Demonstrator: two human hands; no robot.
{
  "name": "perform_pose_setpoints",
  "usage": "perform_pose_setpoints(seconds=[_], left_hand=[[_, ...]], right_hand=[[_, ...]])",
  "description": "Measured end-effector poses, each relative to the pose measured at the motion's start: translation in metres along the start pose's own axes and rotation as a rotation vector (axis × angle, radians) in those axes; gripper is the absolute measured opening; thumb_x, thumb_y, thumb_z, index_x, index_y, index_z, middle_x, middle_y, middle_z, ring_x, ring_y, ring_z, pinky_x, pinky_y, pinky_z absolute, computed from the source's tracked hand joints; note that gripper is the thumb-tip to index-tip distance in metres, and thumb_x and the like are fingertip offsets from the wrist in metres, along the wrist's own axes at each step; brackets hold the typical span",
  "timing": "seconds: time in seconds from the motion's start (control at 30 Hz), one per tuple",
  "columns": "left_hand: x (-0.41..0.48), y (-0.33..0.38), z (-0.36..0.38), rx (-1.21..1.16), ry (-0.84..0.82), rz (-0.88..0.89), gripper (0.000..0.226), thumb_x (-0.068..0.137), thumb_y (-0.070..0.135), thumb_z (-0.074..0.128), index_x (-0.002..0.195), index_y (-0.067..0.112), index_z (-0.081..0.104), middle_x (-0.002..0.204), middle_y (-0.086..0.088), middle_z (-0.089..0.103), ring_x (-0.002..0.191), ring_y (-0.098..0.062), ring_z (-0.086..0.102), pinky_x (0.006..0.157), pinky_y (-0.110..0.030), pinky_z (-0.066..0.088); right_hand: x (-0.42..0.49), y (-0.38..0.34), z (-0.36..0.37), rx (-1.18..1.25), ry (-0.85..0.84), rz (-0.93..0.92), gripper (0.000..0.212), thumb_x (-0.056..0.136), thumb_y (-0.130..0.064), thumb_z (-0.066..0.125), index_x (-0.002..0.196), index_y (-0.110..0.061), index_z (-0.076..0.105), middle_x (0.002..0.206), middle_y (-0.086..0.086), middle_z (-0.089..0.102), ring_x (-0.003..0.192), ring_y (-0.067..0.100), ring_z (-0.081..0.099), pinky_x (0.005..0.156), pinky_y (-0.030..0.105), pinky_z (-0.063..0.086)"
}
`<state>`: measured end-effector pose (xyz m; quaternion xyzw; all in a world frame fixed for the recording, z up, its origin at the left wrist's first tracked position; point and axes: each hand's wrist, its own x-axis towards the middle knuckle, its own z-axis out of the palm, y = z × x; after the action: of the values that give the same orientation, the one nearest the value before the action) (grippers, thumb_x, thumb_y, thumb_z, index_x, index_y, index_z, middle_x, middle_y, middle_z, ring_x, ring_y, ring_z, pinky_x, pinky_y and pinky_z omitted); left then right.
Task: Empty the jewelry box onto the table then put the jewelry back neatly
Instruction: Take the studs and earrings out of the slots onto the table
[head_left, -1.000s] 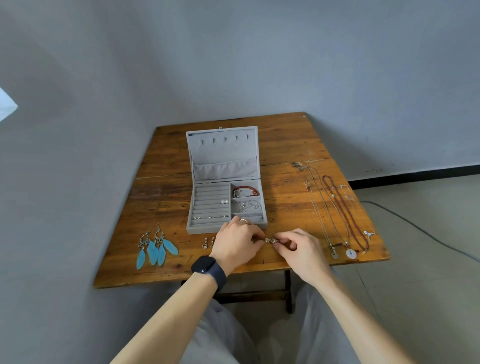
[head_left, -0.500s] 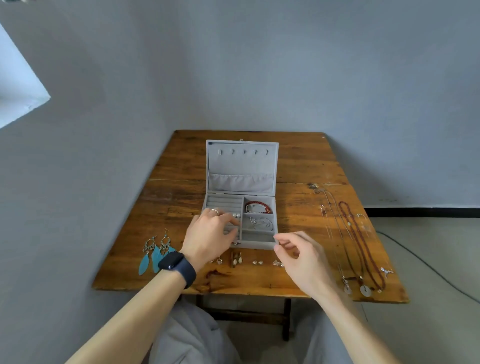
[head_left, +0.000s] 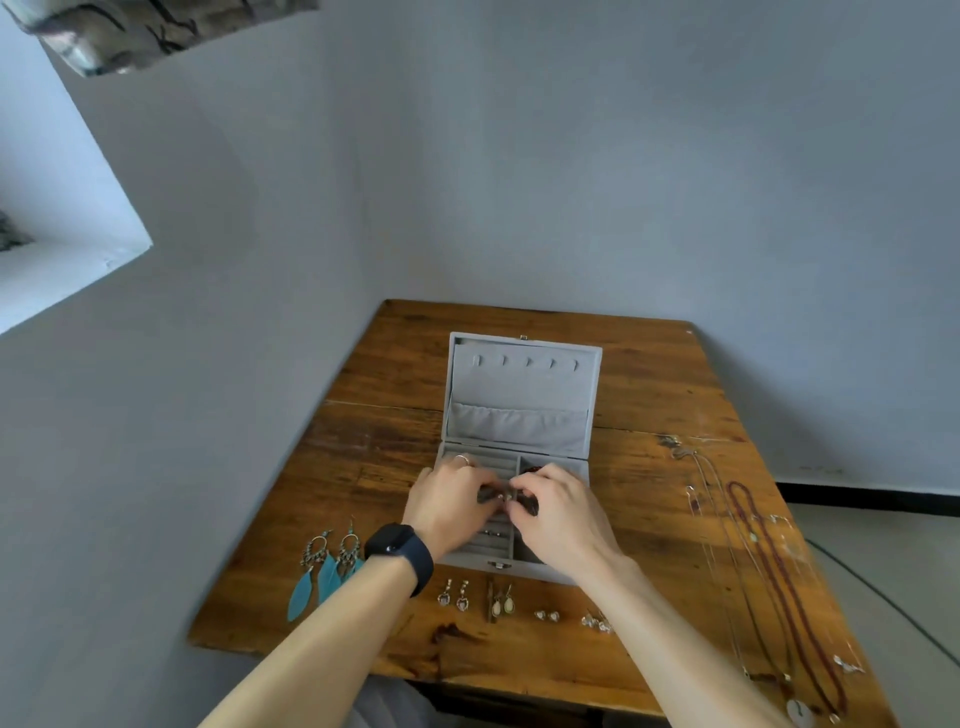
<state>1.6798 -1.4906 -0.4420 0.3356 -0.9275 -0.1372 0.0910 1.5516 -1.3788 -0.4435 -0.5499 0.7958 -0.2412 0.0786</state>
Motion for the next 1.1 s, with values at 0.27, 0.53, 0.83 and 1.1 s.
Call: perform_pose_setpoints(seconds=[0.27, 0.53, 0.83, 1.1], left_hand=[[-0.007, -0.019, -0.010, -0.186, 0.025, -0.038, 0.020, 0.094, 0.033, 0.063, 0.113, 0.033, 0.072, 0.107, 0.010, 0.069, 0.098, -0.008, 0.062, 0.083, -0.030, 0.055], [-0.061, -0.042, -0.034, -0.357, 0.098, -0.107, 0.016, 0.092, 0.031, 0.068, 0.107, 0.033, 0.070, 0.096, 0.020, 0.068, 0.093, 0.006, 0.062, 0.082, -0.022, 0.057], [-0.146, -0.040, -0.018, -0.378, 0.118, -0.142, 0.016, 0.092, 0.035, 0.066, 0.108, 0.038, 0.069, 0.099, 0.022, 0.067, 0.098, 0.007, 0.060, 0.084, -0.017, 0.052], [-0.175, -0.036, 0.008, -0.301, 0.136, -0.180, 0.018, 0.091, 0.037, 0.069, 0.108, 0.036, 0.072, 0.106, 0.021, 0.066, 0.103, 0.001, 0.055, 0.087, -0.021, 0.050]], right_hand=[[0.021, 0.001, 0.014, -0.116, -0.065, 0.013, 0.032, 0.093, -0.038, 0.060, 0.122, -0.027, 0.066, 0.118, -0.002, 0.059, 0.113, 0.020, 0.054, 0.088, 0.033, 0.051], [-0.001, -0.016, -0.003, 0.141, 0.115, 0.035, 0.011, 0.091, -0.032, 0.068, 0.099, -0.026, 0.073, 0.093, -0.009, 0.067, 0.087, 0.006, 0.062, 0.076, 0.022, 0.053], [-0.119, -0.050, 0.028, 0.351, 0.211, 0.090, 0.010, 0.085, -0.033, 0.075, 0.094, -0.033, 0.071, 0.084, -0.022, 0.066, 0.079, -0.006, 0.061, 0.063, 0.010, 0.051], [-0.141, -0.059, 0.066, 0.232, 0.187, 0.079, 0.012, 0.084, -0.035, 0.076, 0.094, -0.030, 0.073, 0.088, -0.018, 0.067, 0.079, 0.005, 0.059, 0.071, 0.031, 0.055]])
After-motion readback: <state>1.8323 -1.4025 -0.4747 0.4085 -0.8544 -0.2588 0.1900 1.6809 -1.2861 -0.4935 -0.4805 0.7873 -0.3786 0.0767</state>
